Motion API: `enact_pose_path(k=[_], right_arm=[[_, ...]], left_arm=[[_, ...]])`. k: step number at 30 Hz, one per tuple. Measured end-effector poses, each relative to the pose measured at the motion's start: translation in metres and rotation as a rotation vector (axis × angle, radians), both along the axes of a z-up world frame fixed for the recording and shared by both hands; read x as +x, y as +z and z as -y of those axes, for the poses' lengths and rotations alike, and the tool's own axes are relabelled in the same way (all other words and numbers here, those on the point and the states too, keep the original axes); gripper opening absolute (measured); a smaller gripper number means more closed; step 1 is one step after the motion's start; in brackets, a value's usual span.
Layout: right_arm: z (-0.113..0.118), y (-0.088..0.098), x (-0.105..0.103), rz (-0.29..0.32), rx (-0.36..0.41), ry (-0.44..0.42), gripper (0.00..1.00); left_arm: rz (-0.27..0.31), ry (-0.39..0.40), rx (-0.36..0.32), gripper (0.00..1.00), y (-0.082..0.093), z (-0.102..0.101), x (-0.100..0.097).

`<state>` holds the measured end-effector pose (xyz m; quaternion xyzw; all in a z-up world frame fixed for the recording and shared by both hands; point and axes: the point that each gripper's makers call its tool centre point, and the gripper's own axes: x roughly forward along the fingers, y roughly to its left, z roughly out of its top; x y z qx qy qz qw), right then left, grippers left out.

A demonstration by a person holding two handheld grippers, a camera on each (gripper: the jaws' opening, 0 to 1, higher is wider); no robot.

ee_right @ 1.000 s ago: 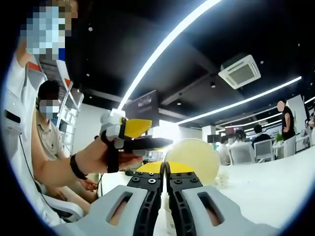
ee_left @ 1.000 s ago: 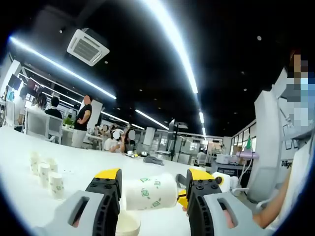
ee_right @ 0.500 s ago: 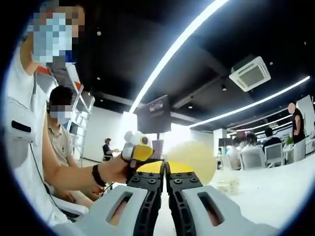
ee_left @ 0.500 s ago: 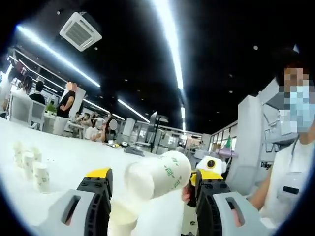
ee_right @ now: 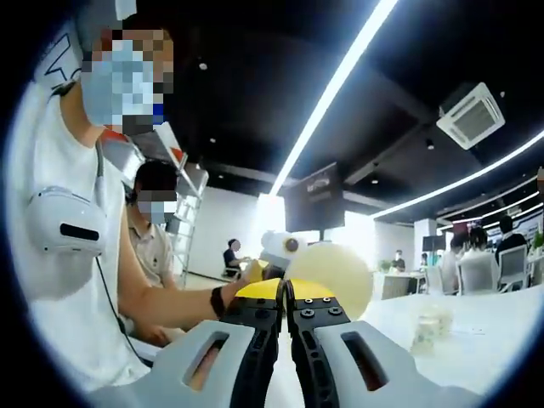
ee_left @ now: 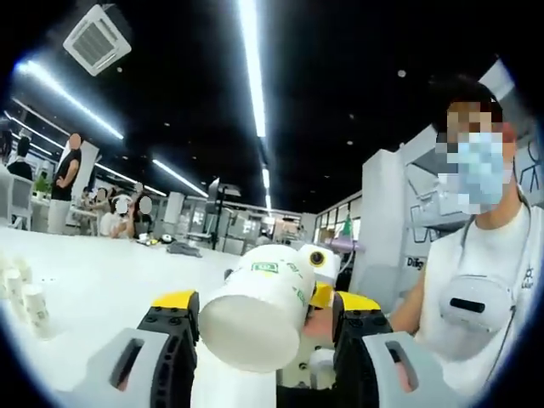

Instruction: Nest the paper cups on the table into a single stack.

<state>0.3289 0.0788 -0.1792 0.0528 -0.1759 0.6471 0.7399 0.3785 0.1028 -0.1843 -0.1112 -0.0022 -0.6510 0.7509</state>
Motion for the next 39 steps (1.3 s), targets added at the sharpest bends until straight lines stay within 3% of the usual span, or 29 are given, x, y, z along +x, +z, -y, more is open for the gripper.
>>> enact_pose_path(k=[6,10,12,13,15,18,21,25,29,37,39], right_arm=[[0.000,-0.004,-0.004,0.005,-0.015,0.008,0.02],[0.002,-0.004,-0.003,0.006,-0.014,0.002,0.02],[0.004,-0.003,0.003,0.013,0.006,-0.026,0.04],[0.006,0.000,0.005,0.016,0.029,-0.043,0.08],[0.007,0.001,0.010,-0.002,0.047,-0.059,0.30],[0.007,-0.005,0.022,-0.024,0.034,-0.117,0.41],[0.006,-0.008,0.028,-0.064,0.061,-0.113,0.53],[0.000,-0.002,0.017,-0.054,0.128,-0.034,0.56],[-0.004,0.003,0.011,-0.028,0.160,0.008,0.58],[-0.009,0.016,-0.023,0.115,0.203,0.109,0.57],[-0.010,0.017,-0.025,0.125,0.203,0.110,0.55]], left_arm=[[-0.013,0.003,0.005,0.46,0.000,-0.010,0.000],[-0.002,0.018,0.033,0.46,-0.006,-0.009,-0.001],[-0.009,0.049,0.008,0.46,-0.004,-0.010,0.003],[-0.013,0.062,-0.009,0.46,-0.003,-0.011,0.005],[-0.039,0.074,-0.071,0.46,0.003,-0.014,0.007],[-0.070,0.062,-0.126,0.45,0.007,-0.015,0.006],[-0.094,0.016,-0.166,0.45,0.010,-0.012,-0.002],[-0.143,-0.073,-0.201,0.46,0.011,0.001,-0.016],[-0.149,-0.117,-0.188,0.46,0.009,0.011,-0.026],[-0.204,-0.231,-0.162,0.46,0.007,0.026,-0.044],[-0.212,-0.254,-0.170,0.46,0.008,0.026,-0.048]])
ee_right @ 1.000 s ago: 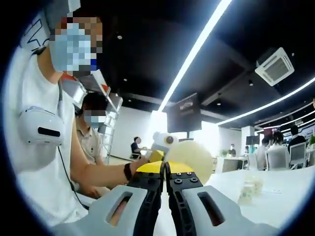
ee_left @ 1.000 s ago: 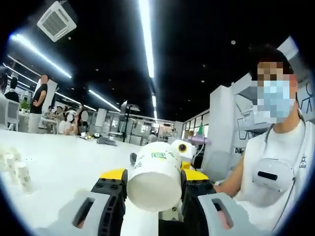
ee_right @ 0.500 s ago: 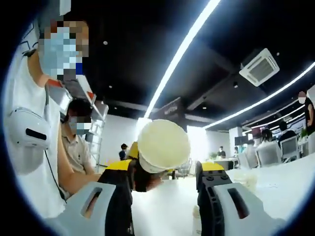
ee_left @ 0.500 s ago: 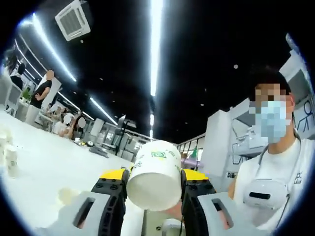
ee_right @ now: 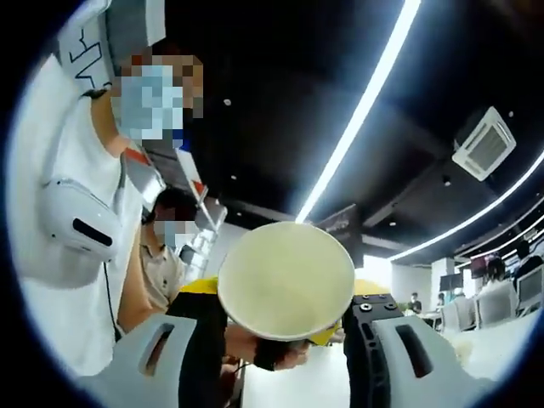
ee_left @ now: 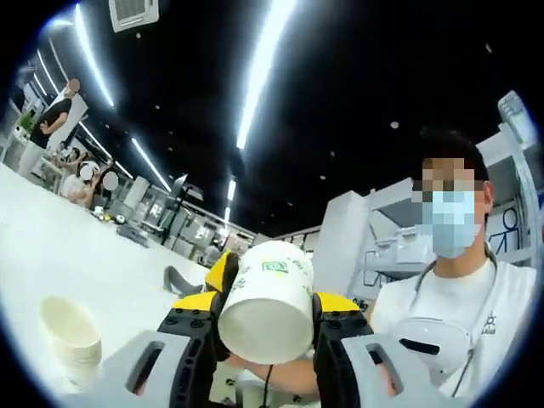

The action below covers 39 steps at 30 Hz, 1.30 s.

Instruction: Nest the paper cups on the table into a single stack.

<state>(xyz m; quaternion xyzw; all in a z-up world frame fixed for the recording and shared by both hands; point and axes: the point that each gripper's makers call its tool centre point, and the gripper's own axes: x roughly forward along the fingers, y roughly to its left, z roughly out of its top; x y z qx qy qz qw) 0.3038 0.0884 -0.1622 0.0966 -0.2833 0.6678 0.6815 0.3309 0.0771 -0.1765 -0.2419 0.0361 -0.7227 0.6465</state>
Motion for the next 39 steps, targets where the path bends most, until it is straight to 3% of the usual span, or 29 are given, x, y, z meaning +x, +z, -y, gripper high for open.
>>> enact_pose_path(k=[3,8,15,16,19,27,31,36,39], right_arm=[[0.001,0.000,0.003,0.006,-0.005,-0.012,0.51],[0.006,0.001,0.010,-0.023,0.002,-0.031,0.47],[0.016,0.010,0.029,-0.069,-0.005,-0.083,0.46],[0.018,0.012,0.038,-0.088,-0.024,-0.101,0.46],[0.017,0.015,0.053,-0.103,-0.066,-0.139,0.46],[0.002,0.002,0.102,-0.242,-0.241,-0.217,0.46],[-0.008,-0.014,0.125,-0.247,-0.366,-0.280,0.46],[-0.021,-0.041,0.148,-0.293,-0.502,-0.287,0.46],[-0.025,-0.052,0.156,-0.290,-0.554,-0.300,0.46]], left_arm=[[0.001,-0.004,0.001,0.46,-0.001,0.001,-0.001],[0.042,0.060,0.042,0.47,-0.008,-0.002,0.008],[0.148,0.242,0.135,0.60,-0.021,-0.018,0.025],[0.180,0.320,0.162,0.61,-0.024,-0.025,0.032],[0.220,0.453,0.206,0.62,-0.027,-0.039,0.045],[0.243,0.762,0.309,0.65,-0.036,-0.082,0.080],[0.241,0.799,0.325,0.65,-0.040,-0.089,0.080],[0.249,0.778,0.304,0.64,-0.039,-0.087,0.071],[0.249,0.785,0.307,0.64,-0.041,-0.088,0.071]])
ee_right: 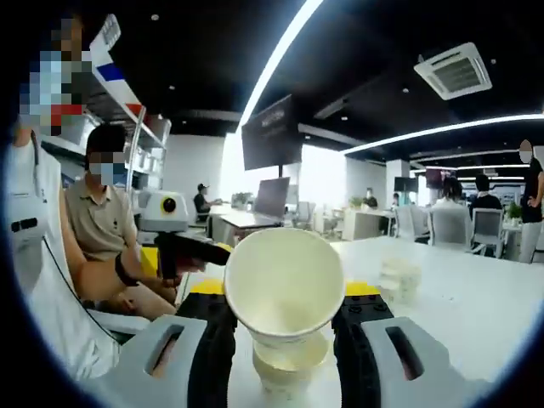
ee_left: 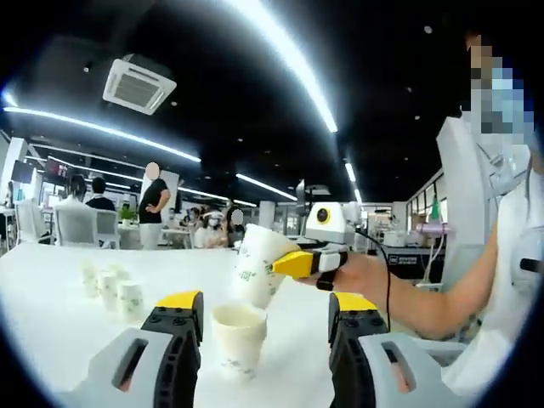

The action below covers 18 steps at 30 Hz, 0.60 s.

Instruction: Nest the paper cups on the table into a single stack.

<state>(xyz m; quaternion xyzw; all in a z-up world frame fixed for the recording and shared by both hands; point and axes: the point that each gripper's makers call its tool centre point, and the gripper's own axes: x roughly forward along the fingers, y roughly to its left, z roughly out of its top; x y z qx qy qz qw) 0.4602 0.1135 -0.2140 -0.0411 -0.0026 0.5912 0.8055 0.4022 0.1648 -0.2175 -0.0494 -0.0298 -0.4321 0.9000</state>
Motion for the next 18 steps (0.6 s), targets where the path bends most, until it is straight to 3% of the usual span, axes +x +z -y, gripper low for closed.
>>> enact_pose_path(k=[8,18], right_arm=[[-0.006,-0.024,0.004,0.004,-0.103,0.006,0.48],[-0.008,-0.041,0.007,0.015,-0.148,0.003,0.50]], left_arm=[[-0.016,-0.010,-0.010,0.63,-0.007,-0.002,0.002],[-0.025,-0.015,-0.022,0.61,-0.012,-0.002,0.002]])
